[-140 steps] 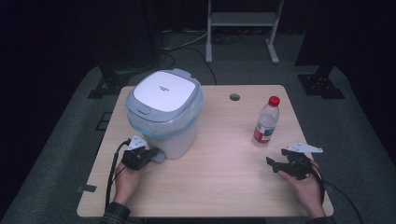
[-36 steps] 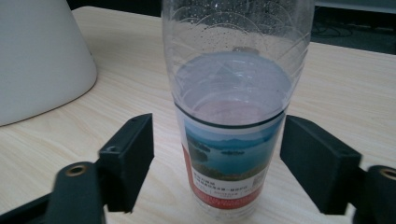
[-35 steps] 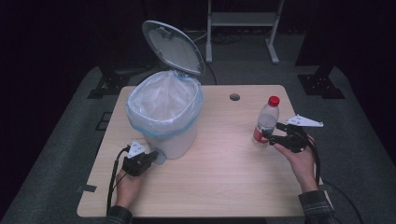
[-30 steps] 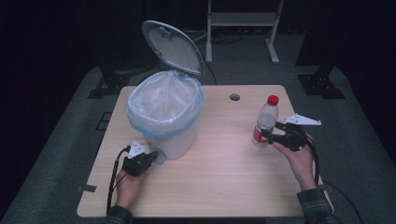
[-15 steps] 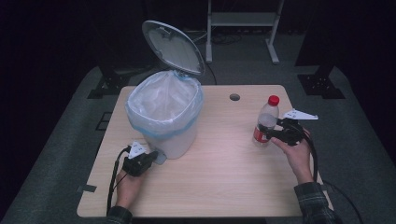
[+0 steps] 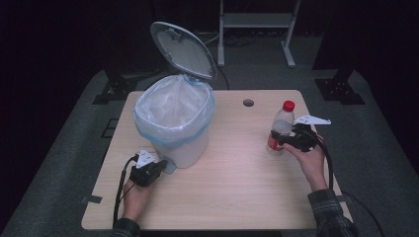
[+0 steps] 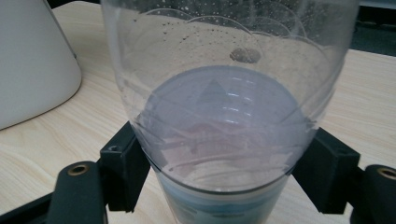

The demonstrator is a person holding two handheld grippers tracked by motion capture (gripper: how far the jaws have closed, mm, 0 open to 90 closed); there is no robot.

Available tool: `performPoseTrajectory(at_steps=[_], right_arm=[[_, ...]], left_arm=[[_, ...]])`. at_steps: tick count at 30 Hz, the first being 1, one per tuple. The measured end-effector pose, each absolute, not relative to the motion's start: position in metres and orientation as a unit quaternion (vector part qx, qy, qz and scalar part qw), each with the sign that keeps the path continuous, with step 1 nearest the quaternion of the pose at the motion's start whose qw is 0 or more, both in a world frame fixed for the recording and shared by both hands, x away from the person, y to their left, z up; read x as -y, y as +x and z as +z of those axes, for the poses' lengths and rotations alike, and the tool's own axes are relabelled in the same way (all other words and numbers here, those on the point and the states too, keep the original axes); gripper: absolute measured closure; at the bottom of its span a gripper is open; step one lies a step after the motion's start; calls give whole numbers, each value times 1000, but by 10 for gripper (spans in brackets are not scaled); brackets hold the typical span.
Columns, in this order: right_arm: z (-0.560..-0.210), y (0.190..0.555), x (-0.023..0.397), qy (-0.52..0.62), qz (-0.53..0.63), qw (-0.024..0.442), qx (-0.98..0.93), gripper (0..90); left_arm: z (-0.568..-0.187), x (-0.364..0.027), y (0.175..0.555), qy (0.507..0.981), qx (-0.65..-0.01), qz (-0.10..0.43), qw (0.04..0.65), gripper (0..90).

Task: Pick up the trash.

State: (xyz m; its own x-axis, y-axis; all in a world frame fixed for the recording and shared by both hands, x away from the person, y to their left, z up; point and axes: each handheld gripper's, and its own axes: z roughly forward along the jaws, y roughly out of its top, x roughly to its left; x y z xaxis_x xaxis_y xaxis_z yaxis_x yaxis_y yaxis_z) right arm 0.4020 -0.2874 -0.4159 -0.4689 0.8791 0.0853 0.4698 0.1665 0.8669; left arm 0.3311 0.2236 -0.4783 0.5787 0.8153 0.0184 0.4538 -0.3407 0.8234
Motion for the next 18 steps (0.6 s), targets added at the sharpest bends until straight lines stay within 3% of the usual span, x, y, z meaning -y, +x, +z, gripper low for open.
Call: performPoseTrajectory(at_steps=[18], right_arm=[[-415,399,290,454,449,233,-734,282]], left_arm=[[-478,-224,331,788,-404,221,408,881]])
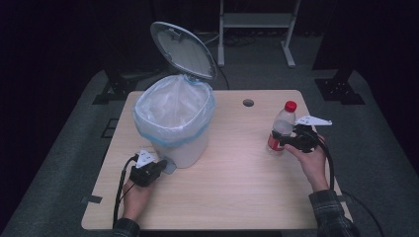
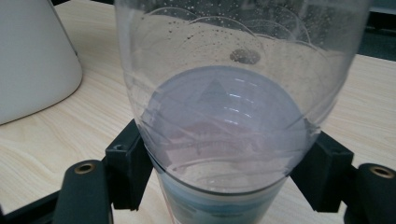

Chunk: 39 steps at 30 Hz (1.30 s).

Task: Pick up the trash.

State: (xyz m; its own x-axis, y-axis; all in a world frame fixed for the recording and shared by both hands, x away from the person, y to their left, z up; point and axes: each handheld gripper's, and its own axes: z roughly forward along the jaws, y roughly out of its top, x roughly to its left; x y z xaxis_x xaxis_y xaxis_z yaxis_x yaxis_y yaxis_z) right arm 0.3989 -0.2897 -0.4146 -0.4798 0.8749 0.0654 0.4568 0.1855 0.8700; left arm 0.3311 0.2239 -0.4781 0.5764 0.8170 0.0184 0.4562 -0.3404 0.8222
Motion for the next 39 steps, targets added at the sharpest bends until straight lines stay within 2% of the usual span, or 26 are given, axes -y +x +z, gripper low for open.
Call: performPoseTrajectory(at_steps=[39], right_arm=[[-394,390,292,417,499,202,-733,285]], left_arm=[[-478,-224,331,788,-404,220,409,881]])
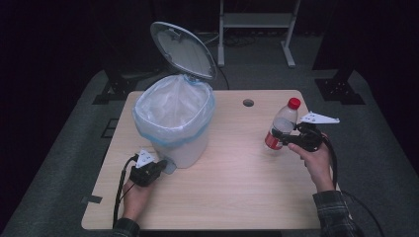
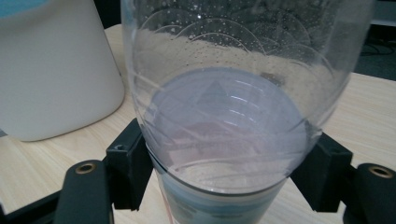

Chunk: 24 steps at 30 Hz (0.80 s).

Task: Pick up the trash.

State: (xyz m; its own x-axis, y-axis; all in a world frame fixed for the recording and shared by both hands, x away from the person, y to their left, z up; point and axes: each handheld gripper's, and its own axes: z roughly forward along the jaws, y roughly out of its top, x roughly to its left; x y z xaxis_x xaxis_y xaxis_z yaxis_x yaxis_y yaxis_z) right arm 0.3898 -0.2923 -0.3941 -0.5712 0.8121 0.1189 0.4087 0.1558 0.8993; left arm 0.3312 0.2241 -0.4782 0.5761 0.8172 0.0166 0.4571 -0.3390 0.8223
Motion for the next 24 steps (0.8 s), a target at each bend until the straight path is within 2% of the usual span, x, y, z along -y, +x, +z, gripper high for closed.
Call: performPoseTrajectory(at_steps=[24], right_arm=[[-354,378,269,354,565,174,-724,286]], left_arm=[[-478,-224,331,787,-405,219,410,881]])
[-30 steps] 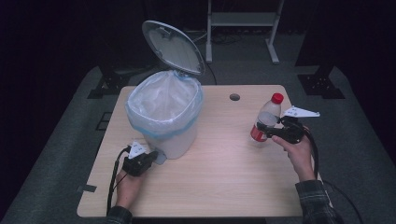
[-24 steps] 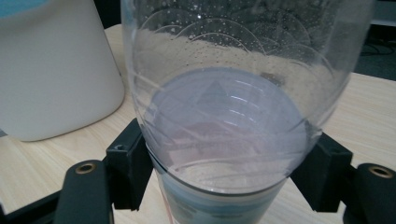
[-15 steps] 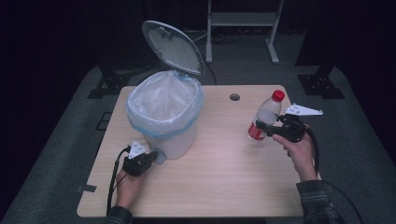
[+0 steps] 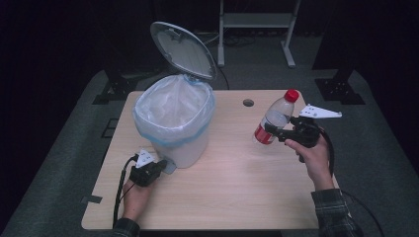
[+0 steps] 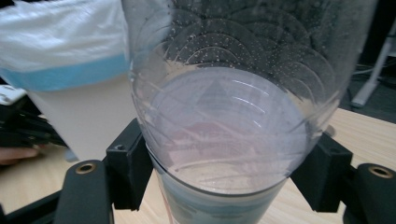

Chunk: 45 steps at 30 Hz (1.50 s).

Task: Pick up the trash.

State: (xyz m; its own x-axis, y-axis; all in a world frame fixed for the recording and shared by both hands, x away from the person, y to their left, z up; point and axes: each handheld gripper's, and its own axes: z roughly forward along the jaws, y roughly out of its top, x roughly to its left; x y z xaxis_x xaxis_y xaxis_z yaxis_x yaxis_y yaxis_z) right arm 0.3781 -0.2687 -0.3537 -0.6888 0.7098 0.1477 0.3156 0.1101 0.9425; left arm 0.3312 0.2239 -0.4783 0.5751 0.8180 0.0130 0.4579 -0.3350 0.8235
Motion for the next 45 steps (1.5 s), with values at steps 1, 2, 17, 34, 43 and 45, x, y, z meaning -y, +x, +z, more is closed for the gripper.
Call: performPoseTrajectory(at_steps=[1,2,17,34,43,45], right_arm=[[-354,378,269,354,565,174,-724,286],[-350,378,266,346,572,173,-724,286],[-326,376,248,315,618,160,-703,286],[-301,379,221,275,648,135,-697,286],[-285,379,207,257,660,121,-696,286],[-281,379,203,252,661,121,-696,285]], left_arm=[[-478,-224,331,788,-405,219,409,881],[-478,-224,331,788,-405,219,409,881],[-478,-224,331,787,-406,219,410,881],[-478,-224,331,787,-406,219,411,881],[-478,-224,331,787,-406,219,411,881],[-478,-224,331,787,-406,219,411,881]])
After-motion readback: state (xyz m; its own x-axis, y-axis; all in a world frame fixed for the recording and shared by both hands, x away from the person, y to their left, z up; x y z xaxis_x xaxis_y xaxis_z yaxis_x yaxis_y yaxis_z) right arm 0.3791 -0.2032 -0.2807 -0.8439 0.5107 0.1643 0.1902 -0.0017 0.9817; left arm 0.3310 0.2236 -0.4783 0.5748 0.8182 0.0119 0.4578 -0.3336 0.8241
